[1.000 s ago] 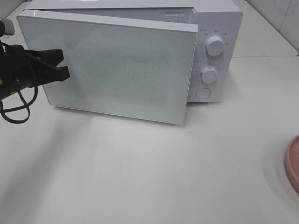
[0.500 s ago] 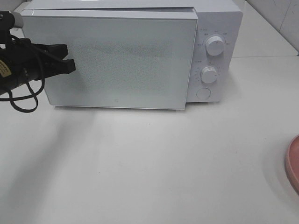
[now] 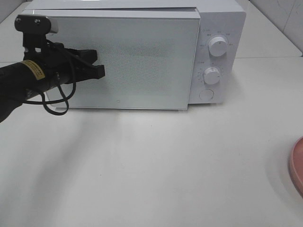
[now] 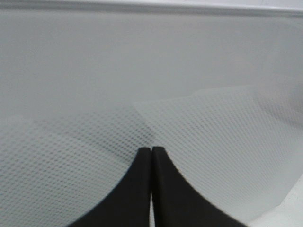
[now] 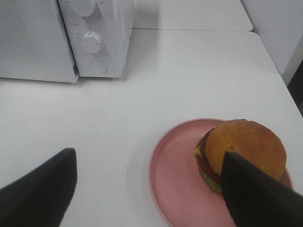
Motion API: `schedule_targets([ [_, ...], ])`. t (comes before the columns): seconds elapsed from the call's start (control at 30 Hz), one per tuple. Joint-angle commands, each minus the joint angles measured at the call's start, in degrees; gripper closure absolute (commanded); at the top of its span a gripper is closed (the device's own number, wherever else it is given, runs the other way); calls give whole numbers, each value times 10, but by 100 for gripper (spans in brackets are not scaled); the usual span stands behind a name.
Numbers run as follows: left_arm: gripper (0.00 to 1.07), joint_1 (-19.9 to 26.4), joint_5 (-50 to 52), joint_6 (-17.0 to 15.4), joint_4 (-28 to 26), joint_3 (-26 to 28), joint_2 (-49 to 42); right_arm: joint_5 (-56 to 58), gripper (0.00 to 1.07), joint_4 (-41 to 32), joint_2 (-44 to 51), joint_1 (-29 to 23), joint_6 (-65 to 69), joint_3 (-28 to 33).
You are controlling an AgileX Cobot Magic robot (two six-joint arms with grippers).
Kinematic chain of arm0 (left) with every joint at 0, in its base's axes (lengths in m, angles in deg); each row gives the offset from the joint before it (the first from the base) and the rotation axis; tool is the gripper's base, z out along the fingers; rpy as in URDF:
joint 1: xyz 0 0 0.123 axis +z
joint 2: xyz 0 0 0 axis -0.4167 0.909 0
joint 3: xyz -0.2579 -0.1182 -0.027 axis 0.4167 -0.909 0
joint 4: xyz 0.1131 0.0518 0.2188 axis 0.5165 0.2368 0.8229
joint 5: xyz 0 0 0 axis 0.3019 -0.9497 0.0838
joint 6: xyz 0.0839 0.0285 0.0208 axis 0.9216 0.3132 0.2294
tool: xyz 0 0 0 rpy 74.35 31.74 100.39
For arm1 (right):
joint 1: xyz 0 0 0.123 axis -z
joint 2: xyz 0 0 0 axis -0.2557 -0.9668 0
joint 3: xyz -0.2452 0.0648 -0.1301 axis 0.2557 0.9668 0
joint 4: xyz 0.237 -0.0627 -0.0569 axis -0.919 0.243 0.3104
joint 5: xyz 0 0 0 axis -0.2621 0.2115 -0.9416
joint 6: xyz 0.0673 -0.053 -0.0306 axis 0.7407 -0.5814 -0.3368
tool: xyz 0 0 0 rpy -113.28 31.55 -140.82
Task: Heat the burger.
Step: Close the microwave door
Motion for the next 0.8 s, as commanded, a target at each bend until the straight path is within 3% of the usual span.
schedule_targets([
  [0.03,107,-17,-14,5,-27,30,14,-7,32,1,20,3,-5,1],
  [0.13,107,-35,-29,18,-37,62,28,-7,32,1,20,3,-5,1],
  [0.8,107,-74,-84,16,-62,224,91,-7,32,1,20,3,-5,1],
])
